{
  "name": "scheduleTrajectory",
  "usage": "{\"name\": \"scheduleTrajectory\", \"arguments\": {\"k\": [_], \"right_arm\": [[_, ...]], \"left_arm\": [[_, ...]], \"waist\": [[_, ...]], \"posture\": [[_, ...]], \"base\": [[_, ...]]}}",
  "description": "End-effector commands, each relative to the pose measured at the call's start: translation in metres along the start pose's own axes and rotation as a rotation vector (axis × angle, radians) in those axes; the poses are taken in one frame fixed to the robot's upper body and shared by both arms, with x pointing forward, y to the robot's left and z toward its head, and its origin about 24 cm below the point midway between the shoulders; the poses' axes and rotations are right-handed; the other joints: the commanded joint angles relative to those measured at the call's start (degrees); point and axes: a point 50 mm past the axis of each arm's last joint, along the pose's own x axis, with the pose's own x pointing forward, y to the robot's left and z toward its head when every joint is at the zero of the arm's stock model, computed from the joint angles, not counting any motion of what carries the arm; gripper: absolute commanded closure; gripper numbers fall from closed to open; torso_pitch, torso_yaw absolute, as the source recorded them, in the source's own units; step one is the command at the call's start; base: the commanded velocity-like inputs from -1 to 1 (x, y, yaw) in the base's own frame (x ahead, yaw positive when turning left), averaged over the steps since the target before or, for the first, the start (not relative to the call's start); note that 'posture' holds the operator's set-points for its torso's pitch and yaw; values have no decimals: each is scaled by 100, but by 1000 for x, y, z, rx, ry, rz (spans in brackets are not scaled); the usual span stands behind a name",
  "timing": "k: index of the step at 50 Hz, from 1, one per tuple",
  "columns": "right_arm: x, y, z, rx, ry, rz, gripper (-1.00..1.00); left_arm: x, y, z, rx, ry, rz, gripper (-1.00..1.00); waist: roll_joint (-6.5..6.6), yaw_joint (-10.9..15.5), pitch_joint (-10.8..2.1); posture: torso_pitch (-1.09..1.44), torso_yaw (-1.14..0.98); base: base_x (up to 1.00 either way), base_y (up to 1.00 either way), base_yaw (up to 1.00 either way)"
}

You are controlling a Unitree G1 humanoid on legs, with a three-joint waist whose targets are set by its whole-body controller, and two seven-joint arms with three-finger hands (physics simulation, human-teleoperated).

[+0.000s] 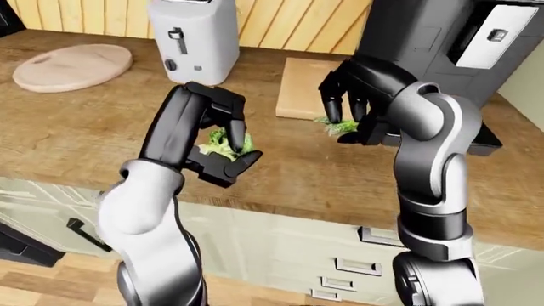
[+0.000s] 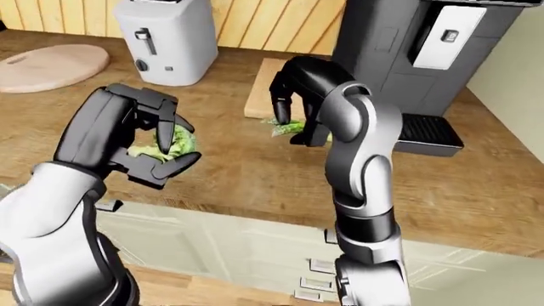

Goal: Place the asparagus and the broccoli on separate cutting boards.

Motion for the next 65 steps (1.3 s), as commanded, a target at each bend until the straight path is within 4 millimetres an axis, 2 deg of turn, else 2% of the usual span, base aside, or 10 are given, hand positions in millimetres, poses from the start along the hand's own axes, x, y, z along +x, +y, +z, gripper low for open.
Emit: {"name": "scheduleTrajectory", "arguments": {"k": [1,3,5,7,9,10,15,31,43,65], "right_arm": [[-11,-22,14,-38,-56,-129,100],[-10,-22,13,-38,-54,-127,100],[-11,-22,13,-39,-53,-125,100],[-11,-22,13,-39,-50,-121,100],[-10,-20,10,-41,-42,-111,100],[-10,-21,9,-40,-39,-112,100],[-11,-20,9,-41,-30,-105,100],[4,-51,14,-45,62,-117,100],[64,-68,-8,8,224,-193,100],[109,-20,-29,97,286,-238,100]], "left_arm": [[-6,9,13,28,-80,67,100],[-7,9,13,29,-79,68,100],[-6,9,13,28,-80,69,100],[-7,9,14,29,-81,69,100],[-6,9,12,28,-80,69,100],[-6,9,13,28,-79,69,100],[-6,9,12,29,-79,69,100],[-11,17,23,29,-95,83,100],[-13,21,22,31,-96,91,100],[-12,22,15,24,-88,92,100]], "waist": [[-5,60,-223],[189,9,-14],[311,-37,31],[477,-103,-38],[800,-166,-262],[553,-136,-163],[323,6,-242],[404,41,-201],[397,60,-160],[372,131,-183]], "posture": [[0,0],[0,0],[0,0],[0,0],[0,0],[0,0],[0,0],[0,0],[0,0],[0,0]], "base": [[-49,4,0],[0,0,0],[0,0,0],[0,0,0],[0,0,0],[0,0,0],[0,0,0],[0,0,0],[0,0,0],[0,0,0]]}}
